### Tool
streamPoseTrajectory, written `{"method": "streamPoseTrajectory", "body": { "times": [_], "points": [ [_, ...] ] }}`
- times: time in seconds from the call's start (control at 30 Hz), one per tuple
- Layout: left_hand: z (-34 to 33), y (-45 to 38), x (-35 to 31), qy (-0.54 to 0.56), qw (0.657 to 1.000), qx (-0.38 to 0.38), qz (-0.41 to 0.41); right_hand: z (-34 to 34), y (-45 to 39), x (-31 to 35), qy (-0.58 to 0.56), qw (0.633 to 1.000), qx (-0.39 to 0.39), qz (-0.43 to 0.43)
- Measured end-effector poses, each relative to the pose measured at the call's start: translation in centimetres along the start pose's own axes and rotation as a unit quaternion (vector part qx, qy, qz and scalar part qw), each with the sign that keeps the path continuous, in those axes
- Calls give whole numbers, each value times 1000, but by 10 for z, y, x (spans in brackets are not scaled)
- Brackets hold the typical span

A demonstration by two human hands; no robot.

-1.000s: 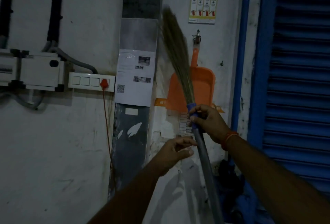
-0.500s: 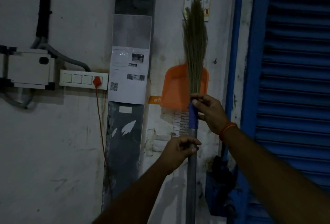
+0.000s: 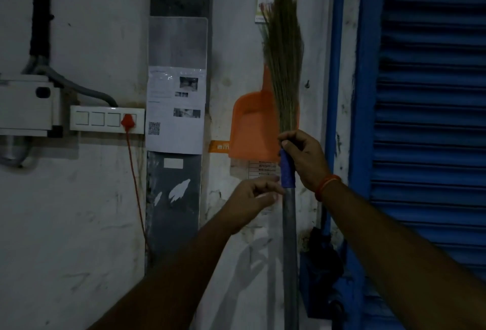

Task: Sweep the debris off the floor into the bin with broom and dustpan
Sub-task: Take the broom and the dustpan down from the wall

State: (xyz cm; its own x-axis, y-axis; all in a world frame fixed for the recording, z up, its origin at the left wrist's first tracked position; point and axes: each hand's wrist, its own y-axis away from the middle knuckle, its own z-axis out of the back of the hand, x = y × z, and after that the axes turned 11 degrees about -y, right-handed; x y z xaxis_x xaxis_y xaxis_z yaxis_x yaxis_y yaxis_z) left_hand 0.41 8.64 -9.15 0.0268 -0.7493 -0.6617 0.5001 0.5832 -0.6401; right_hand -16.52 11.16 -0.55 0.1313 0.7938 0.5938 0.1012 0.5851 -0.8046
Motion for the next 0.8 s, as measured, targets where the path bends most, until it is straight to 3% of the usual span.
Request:
{"method": "streamPoseTrajectory", "body": {
  "times": [0.17,0.3,0.5,0.8],
  "points": [
    [28,-56,-27,-36,994,-96,-29,22,-15,3,20,998,-50,19],
    [35,-105,-35,-110,985,-124,-55,40,-33,5,-4,997,-67,32],
    [33,-174,-37,-162,968,-176,-74,77,-72,-8,17,996,-48,69],
    [75,-265,-41,-268,927,-245,-94,105,-122,-27,-42,997,-7,66]
  ]
}}
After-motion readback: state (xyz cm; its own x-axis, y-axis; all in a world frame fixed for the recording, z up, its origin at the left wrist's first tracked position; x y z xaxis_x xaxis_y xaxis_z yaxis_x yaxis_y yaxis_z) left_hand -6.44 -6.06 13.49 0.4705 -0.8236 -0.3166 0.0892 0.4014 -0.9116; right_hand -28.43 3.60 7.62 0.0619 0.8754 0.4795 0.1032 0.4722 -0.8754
